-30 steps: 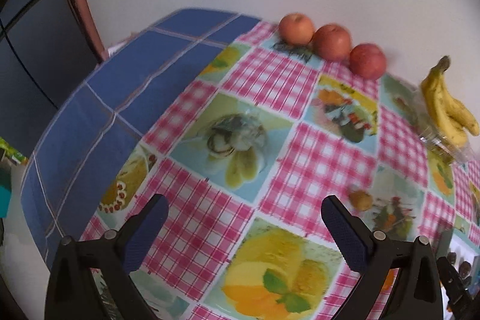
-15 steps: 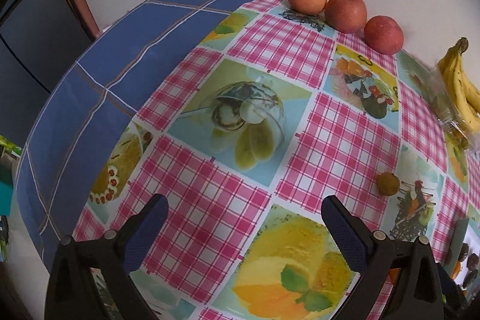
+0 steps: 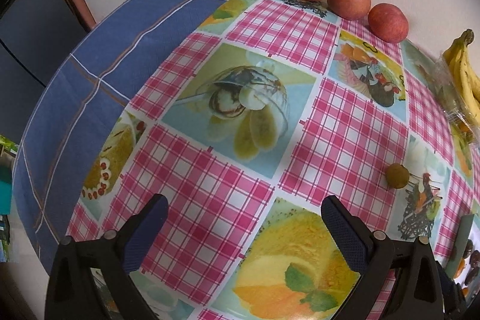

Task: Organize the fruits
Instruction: 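Grasp another orange with the right tool while the left tool approaches a small brown fruit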

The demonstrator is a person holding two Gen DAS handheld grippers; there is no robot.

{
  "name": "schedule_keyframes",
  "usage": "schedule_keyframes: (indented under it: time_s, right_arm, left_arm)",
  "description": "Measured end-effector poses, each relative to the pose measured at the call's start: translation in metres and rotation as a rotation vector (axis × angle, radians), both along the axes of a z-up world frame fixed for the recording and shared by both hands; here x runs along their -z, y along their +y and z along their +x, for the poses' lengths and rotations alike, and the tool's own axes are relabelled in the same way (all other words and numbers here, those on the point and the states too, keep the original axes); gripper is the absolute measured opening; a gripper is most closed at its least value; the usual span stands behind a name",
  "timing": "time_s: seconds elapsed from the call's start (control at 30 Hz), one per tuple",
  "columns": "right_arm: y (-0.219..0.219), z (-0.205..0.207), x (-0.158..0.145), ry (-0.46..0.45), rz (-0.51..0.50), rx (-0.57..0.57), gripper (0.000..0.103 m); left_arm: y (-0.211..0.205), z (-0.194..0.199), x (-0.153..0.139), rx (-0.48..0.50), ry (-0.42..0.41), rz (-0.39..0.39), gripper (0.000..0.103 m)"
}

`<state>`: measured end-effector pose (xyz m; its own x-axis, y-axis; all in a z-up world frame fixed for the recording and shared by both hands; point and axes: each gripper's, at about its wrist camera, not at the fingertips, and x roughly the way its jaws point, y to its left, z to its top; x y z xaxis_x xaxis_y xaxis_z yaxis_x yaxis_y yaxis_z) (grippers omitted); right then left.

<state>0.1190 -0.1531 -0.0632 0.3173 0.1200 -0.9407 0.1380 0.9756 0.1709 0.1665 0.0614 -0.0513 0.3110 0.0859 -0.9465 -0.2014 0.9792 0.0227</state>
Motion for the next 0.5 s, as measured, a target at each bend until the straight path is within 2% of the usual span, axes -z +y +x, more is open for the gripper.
schedule_keyframes:
  time_s: [0.07, 0.2, 0.3, 0.4, 0.5]
  right_arm:
    - [0.000, 0.000, -0.001, -0.007, -0.002, 0.002, 0.089]
    - [0.004, -0.002, -0.005, -0.017, 0.004, -0.012, 0.076]
    - [0.008, -0.002, -0.003, -0.012, 0.014, -0.030, 0.070]
    - [0.012, -0.001, -0.005, -0.023, 0.018, -0.045, 0.052]
    - [0.012, -0.002, -0.007, -0.028, 0.039, -0.051, 0.044]
  left_arm:
    - [-0.001, -0.001, -0.001, 0.001, -0.002, 0.002, 0.103]
    - [-0.003, -0.003, -0.002, 0.001, -0.007, 0.008, 0.103]
    - [-0.006, -0.002, -0.003, 0.008, -0.009, 0.009, 0.103]
    - [-0.008, -0.002, -0.003, 0.017, -0.009, 0.010, 0.103]
    - [-0.010, -0.002, -0.004, 0.019, -0.009, 0.008, 0.103]
